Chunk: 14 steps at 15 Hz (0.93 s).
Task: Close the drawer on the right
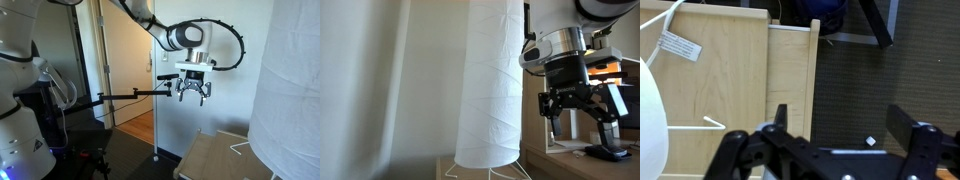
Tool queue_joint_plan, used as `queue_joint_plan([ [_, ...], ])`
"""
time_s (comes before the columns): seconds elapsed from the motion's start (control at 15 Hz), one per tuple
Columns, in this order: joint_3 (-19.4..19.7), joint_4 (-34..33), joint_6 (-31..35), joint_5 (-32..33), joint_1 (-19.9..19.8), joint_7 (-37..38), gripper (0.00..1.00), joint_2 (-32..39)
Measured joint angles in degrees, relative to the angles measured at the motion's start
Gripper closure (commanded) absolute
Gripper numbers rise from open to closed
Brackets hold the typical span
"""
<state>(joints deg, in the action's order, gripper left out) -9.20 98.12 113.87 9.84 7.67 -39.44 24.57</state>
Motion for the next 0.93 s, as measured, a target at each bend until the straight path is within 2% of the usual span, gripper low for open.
queue_joint_plan([
  [0.6, -0.02, 0.15, 0.00, 0.04, -0.01, 0.05, 0.00, 0.12],
  [0.93, -0.05, 0.11, -1.14, 3.61, 1.11, 0.58, 0.00, 1.69],
])
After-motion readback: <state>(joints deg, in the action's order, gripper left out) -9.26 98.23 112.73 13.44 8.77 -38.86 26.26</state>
